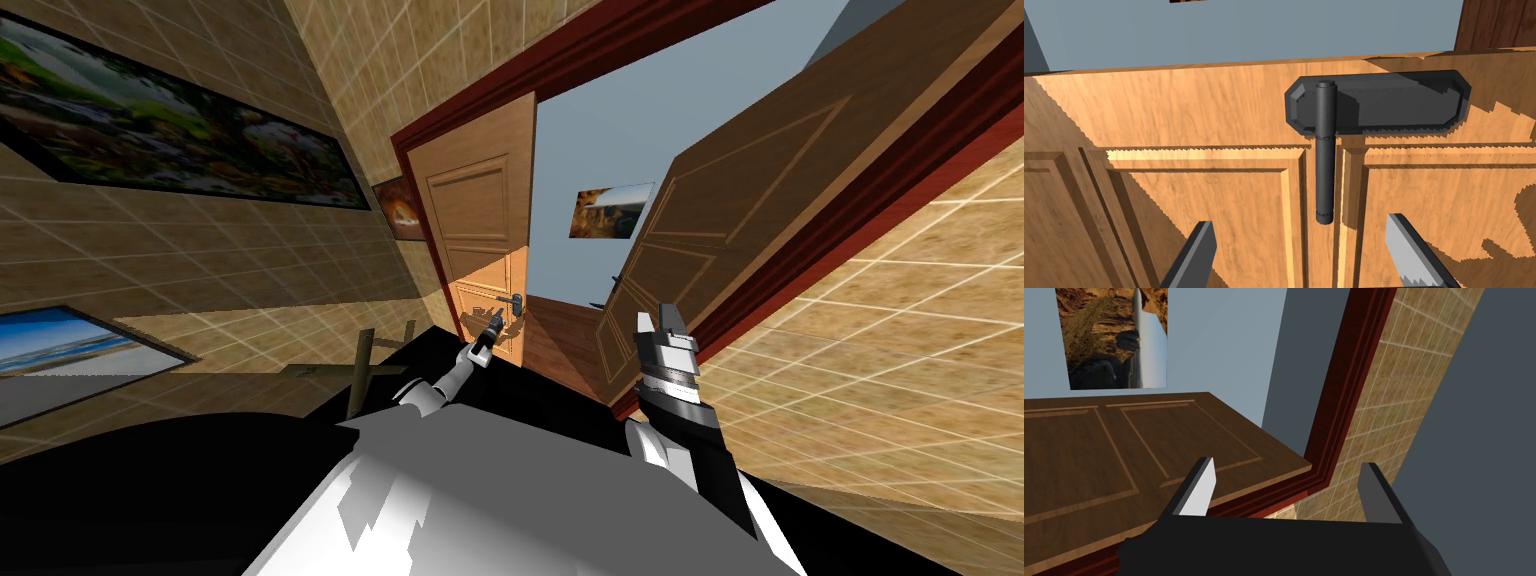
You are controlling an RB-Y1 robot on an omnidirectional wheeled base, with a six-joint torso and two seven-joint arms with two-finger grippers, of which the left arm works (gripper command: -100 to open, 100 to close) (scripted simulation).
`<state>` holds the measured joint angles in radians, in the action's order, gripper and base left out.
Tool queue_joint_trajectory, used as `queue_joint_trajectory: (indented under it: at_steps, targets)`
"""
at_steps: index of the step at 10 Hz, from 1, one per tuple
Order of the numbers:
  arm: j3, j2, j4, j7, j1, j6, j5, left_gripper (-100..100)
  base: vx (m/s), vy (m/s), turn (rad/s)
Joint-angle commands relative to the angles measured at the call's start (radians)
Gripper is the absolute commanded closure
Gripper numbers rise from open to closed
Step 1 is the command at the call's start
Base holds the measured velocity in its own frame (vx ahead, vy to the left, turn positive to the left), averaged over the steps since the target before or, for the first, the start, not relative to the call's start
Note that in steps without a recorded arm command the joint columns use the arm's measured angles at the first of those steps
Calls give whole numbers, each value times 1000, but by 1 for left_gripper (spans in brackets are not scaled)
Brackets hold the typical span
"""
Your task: Push the door open
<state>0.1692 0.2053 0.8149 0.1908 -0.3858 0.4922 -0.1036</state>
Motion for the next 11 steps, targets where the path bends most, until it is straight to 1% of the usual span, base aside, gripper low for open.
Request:
queue_joint_trajectory:
  at_steps: [1,3,6,8,9,11]
  targets:
    - [4,3,-30,3,-16,1,-3,-100,42,55,-57]
    - [9,6,-72,6,-40,-3,-8,-100,49,64,-60]
    - [13,9,-105,8,-59,-6,-12,-100,35,68,-38]
    - [18,12,-143,11,-81,-10,-17,-100,45,60,-52]
    - [16,11,-137,11,-77,-4,-15,-100,25,30,-15]
    - [12,11,-143,9,-79,-3,-17,-100,153,-14,-23]
